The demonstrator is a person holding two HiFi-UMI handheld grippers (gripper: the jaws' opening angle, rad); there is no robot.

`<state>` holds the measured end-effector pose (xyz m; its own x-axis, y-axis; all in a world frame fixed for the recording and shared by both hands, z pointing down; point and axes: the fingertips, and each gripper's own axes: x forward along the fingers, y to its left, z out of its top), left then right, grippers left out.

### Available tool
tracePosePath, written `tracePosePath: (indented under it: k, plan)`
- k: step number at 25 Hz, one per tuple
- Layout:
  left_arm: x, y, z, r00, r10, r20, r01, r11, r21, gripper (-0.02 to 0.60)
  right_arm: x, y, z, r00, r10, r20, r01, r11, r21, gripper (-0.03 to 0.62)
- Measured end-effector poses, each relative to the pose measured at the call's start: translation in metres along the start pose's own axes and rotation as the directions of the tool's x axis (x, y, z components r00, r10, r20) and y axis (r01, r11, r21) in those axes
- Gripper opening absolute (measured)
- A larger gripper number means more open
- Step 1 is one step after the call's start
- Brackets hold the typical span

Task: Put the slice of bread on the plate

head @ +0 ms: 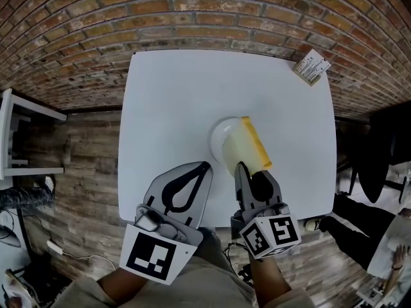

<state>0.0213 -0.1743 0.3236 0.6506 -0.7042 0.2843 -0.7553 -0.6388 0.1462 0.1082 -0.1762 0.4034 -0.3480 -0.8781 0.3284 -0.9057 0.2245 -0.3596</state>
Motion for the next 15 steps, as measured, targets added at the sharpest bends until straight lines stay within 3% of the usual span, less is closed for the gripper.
tracePosePath:
  k: [15]
  plan:
    - [0.007, 0.010, -0.001, 1.000, -0.003, -0.016, 0.003, 1.000, -0.002, 0.009, 0.025, -0.016, -0.028, 0.999, 0.001, -0.053, 0.006, 0.990, 0.143, 0.095]
